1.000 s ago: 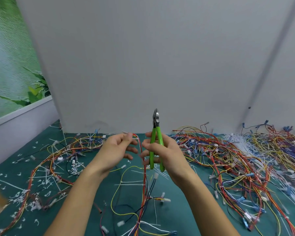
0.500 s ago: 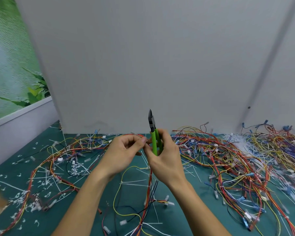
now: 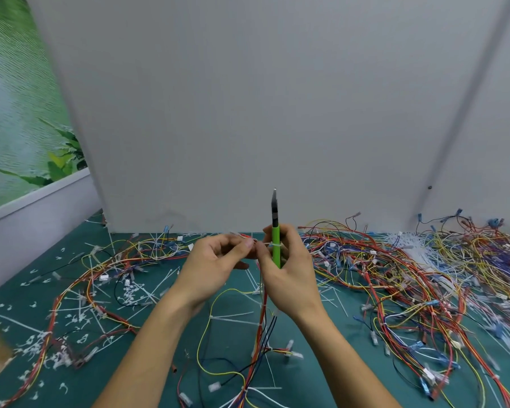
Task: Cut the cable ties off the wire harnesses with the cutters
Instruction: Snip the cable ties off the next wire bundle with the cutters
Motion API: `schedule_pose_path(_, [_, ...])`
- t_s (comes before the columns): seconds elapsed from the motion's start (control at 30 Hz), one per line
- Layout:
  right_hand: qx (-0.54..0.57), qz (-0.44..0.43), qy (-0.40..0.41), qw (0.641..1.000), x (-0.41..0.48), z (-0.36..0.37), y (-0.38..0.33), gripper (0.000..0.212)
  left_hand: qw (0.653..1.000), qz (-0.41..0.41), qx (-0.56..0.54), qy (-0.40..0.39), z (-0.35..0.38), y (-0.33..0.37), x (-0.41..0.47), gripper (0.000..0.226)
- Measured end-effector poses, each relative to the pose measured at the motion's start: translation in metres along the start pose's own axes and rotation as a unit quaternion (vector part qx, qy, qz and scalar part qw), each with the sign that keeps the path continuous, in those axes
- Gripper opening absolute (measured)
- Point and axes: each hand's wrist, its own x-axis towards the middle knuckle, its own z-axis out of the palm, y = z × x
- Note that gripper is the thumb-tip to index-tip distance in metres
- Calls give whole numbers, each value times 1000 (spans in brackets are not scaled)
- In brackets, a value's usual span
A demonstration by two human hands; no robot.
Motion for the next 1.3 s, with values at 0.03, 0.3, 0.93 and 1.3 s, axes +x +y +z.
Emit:
schedule_pose_path(0.03, [31,18,-5,999,1,-1,-1,14,1000,-6,1,10,3,-2,1,19])
schedule_pose_path(0.3, [223,181,-51,956,11,-13,-1,11,999,17,40,6,19,-17,3,28])
schedule_pose_path(0.93, [133,100,-14,986,12,-18,0,8,994,45,-87,44,28,-27,1,17])
schedule_pose_path(1.3, [261,128,-39,956,11,-15,-7,14,989,32,-145,-6,31,-28,-1,25])
